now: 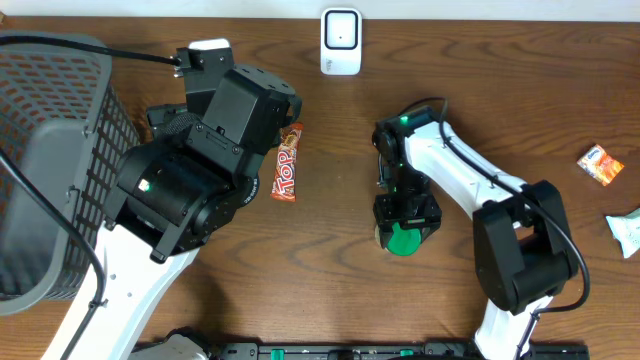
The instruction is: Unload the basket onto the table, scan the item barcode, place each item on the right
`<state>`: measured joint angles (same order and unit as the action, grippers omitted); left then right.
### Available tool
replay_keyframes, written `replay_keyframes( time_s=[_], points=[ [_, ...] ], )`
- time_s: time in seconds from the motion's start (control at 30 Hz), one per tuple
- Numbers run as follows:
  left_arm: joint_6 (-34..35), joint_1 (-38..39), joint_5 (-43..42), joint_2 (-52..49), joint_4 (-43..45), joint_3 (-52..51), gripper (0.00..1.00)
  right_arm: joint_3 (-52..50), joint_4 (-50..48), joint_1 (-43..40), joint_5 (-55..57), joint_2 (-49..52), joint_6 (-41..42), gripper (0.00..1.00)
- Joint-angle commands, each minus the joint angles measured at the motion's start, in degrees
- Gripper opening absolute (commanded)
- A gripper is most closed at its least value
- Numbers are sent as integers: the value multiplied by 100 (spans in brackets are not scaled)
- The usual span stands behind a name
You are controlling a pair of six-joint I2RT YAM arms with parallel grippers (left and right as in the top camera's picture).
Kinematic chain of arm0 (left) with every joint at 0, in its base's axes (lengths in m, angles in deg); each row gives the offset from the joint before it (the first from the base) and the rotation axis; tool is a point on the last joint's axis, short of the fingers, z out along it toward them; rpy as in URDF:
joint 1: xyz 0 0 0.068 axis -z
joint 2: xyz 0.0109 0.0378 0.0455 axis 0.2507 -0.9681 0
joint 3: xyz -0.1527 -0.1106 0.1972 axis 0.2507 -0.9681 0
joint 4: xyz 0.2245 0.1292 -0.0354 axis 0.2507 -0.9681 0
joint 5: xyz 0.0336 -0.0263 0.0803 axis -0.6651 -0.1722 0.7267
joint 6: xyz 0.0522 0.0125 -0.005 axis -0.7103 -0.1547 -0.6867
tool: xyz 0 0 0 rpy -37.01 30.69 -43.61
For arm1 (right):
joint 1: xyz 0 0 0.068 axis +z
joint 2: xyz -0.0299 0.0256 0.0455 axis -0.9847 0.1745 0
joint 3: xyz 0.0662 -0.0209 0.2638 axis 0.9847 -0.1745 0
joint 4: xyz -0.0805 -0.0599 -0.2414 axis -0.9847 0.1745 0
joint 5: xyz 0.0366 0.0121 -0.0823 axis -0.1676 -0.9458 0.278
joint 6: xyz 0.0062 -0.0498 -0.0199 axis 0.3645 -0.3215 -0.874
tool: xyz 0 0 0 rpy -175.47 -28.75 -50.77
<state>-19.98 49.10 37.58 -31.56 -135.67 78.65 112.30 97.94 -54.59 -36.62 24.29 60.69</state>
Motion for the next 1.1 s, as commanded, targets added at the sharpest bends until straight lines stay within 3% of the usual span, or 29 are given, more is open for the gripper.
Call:
replay_keyframes(
  time_s=[0.0, 0.17, 0.43, 0.6, 0.83, 1.07],
  points=[
    [-33, -17, 90, 4, -4, 46, 98, 94, -33, -31, -111, 7, -120, 80],
    [-31, -17, 90, 4, -4, 46, 98, 120, -271, -31, -114, 7, -24, 99],
    [-33, -17, 90, 4, -4, 46, 98, 114, -857, 66, 11, 7, 332, 99],
    [-33, -17, 90, 4, -4, 46, 98, 61, -907, 302, 765, 7, 1661, 99],
    [-31, -17, 90, 4, -4, 46, 98, 59, -1093, 850, 1067, 0, 2450, 99],
    [-33, -17, 90, 4, -4, 46, 98, -114, -1523, 1025, 1333, -4, 2647, 99]
  ],
)
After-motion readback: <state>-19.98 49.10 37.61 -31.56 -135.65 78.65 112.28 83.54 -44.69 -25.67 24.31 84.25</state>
